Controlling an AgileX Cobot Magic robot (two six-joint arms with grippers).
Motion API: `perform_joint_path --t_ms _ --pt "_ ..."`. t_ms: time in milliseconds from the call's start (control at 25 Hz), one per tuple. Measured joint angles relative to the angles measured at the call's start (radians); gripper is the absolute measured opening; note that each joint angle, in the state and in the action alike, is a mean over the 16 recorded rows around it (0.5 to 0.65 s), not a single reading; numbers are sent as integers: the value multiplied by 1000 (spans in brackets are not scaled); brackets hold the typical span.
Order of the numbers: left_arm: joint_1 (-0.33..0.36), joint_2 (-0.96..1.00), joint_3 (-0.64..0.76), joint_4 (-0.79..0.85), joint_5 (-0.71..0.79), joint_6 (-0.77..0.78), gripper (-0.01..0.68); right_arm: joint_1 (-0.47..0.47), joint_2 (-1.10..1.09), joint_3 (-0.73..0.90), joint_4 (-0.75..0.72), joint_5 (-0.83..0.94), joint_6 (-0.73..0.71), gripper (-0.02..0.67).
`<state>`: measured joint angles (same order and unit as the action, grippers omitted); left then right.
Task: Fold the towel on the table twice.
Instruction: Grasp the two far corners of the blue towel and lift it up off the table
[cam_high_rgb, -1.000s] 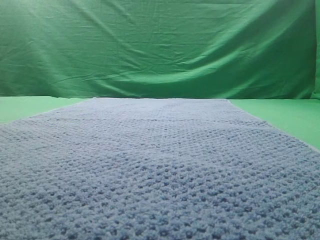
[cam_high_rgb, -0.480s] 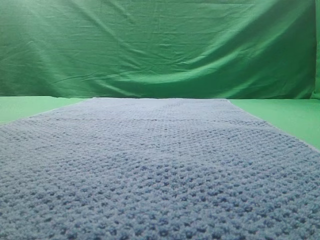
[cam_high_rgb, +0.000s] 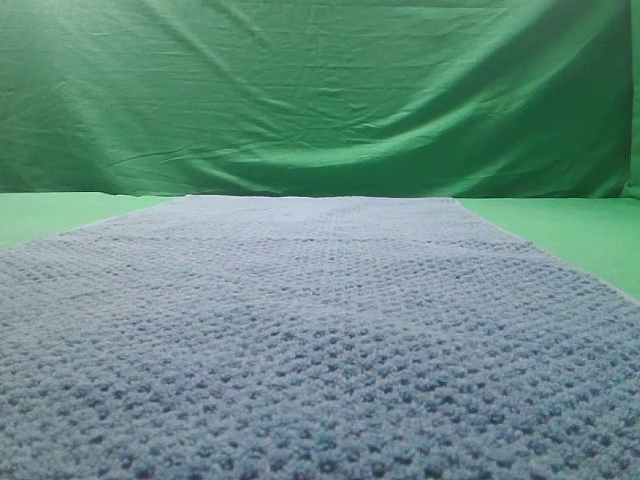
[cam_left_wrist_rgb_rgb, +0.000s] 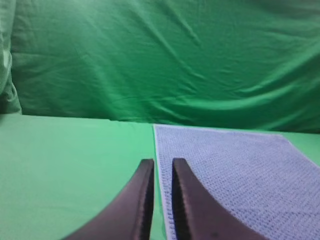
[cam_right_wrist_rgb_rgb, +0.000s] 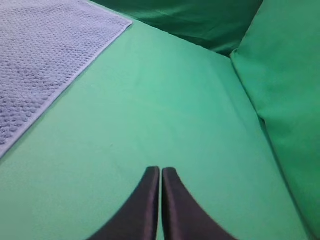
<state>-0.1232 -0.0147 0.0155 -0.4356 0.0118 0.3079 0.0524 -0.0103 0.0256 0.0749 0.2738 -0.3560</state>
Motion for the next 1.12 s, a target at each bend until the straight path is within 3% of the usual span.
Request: perform_joint_path --t_ms 280,560,760,1120 --pt "0 0 0 -34 -100 -34 95 0 0 2 201 -275 31 0" --pt "0 4 -27 -35 -79 -114 95 0 0 -13 385 -467 111 0" --pt "0 50 -129 -8 16 -145 95 0 32 -88 413 -399 129 0" --pt "-8 235 -415 49 237 -104 95 0 245 -329 425 -70 110 0"
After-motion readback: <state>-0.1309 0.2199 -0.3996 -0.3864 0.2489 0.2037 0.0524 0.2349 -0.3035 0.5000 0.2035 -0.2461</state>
